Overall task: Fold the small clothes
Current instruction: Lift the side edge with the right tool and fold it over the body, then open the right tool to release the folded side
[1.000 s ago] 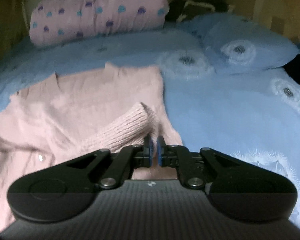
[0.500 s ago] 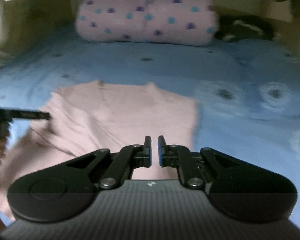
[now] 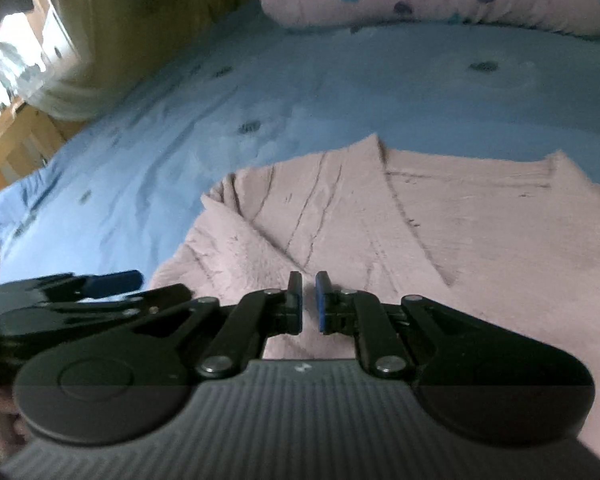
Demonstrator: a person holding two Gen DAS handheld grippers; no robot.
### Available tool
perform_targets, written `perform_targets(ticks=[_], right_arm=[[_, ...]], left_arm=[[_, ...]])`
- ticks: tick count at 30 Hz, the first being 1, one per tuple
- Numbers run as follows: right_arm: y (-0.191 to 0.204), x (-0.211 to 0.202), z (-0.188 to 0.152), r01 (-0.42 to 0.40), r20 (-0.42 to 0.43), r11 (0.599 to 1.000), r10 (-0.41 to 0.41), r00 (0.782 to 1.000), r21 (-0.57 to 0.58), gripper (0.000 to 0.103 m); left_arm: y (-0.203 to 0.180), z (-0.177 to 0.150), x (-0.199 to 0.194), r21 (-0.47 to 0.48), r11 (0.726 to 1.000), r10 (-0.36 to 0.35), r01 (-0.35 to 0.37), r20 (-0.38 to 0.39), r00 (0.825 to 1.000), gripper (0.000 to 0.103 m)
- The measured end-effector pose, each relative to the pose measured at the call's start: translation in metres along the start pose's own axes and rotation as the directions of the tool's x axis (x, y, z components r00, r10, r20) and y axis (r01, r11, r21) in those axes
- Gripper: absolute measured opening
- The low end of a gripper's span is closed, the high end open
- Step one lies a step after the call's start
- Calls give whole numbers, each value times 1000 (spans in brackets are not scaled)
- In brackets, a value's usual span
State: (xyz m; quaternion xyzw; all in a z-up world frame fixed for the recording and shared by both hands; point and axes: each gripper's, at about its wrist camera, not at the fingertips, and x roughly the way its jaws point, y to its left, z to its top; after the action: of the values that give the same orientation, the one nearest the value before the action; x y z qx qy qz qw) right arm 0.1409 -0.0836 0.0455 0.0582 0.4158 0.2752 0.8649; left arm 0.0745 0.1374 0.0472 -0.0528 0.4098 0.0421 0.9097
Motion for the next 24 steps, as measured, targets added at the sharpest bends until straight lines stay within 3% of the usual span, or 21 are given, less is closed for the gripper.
perform_targets(ticks=[4, 7, 8, 14, 15, 17, 19, 22, 24], right_arm=[[5, 18, 3, 48, -6, 997, -48, 999, -67, 13], [2, 16, 2, 61, 2, 994, -61, 998, -89, 56], [1, 15, 2, 54, 11, 994, -54, 999, -90, 57], [-4, 19, 1, -18, -38, 994, 14, 999, -104, 52], [-3, 20, 0, -26, -39, 993, 21, 999, -112, 47], [-2, 21, 0, -65, -55, 992, 59, 997, -106, 12], [2, 18, 2, -93, -54, 991, 88, 995, -92, 11], [12, -2, 5, -45, 70, 986, 57, 996, -163, 10], [5, -12, 9, 1, 134, 992, 16, 991, -126, 10]], left_arm=[[-1, 1, 2, -12, 1000, 11, -11, -3, 1000, 70], [-3, 3, 1, -17, 1000, 21, -21, -3, 1000, 70], [-4, 3, 1, -18, 1000, 23, -23, -3, 1000, 70], [-8, 3, 1, -13, 999, 37, -37, 1, 999, 70], [-9, 3, 0, -12, 999, 37, -37, 6, 999, 70], [-10, 3, -3, -15, 999, 35, -35, 27, 999, 70], [-8, 5, -9, -29, 1000, 3, -1, 69, 998, 70], [-10, 5, -18, -28, 998, -54, 58, 120, 991, 70], [-15, 4, -16, -11, 998, -52, 54, 111, 992, 70]])
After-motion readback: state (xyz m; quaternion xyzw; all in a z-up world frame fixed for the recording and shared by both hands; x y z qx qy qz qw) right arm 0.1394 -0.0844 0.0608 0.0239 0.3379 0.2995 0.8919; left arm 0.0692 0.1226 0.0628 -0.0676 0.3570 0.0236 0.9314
